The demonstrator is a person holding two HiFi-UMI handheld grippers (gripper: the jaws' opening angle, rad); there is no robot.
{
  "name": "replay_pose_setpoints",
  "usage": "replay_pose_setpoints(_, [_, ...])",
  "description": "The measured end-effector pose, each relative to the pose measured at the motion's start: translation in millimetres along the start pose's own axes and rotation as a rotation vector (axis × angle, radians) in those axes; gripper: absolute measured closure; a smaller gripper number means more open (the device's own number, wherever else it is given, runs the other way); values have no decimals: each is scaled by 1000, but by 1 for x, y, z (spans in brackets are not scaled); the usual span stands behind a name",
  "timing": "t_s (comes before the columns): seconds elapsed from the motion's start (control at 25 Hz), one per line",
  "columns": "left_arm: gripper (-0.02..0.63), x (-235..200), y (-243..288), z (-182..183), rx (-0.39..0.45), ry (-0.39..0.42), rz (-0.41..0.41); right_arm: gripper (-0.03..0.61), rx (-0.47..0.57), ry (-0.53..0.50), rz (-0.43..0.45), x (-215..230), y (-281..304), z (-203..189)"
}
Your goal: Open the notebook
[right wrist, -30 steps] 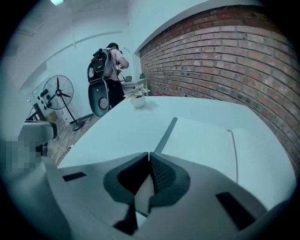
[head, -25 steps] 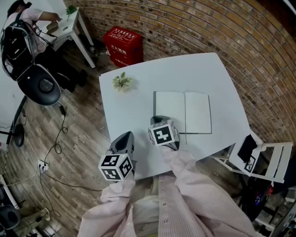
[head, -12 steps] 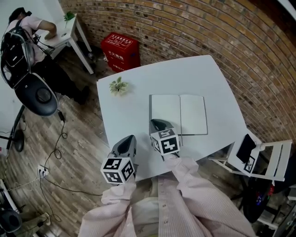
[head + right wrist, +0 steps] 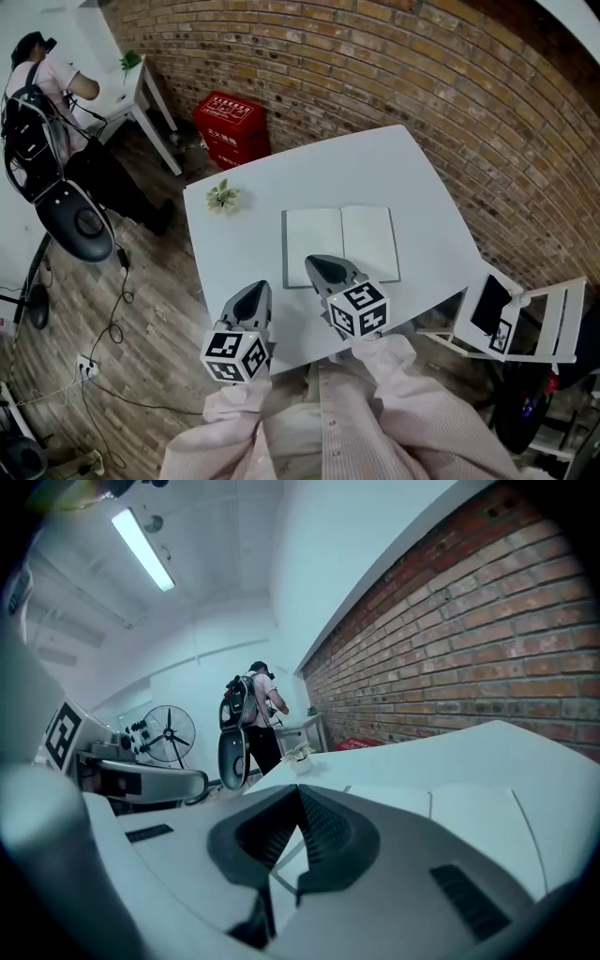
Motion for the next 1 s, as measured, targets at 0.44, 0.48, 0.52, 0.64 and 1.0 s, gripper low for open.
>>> replay_pose_setpoints(0.44, [620, 27, 0, 35, 105, 98, 17, 575, 189, 7, 38, 17, -67, 35])
replay_pose_setpoints(0.48, [620, 28, -1, 37, 114, 104, 22, 575, 206, 4, 36, 19, -73, 37])
replay_pose_setpoints(0.52, [621, 29, -1, 40, 122, 111, 27, 575, 222, -2, 33, 20, -78, 41])
replay_pose_setpoints(0.64, [620, 31, -3, 50, 140, 128, 41, 575, 255, -22, 22, 24, -90, 51])
replay_pose_setpoints(1.0, [621, 24, -16, 72, 188, 191, 90, 575, 341, -66, 5, 33, -114, 80])
Point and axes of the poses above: the fingertips, and each gripper's own axes: y forward along the fingers, x to its right, z out of its top, the point moved 9 cm from there along -y, backward along the fingers, and after that the axes turned 13 degrees about y, right-handed, at the moved point
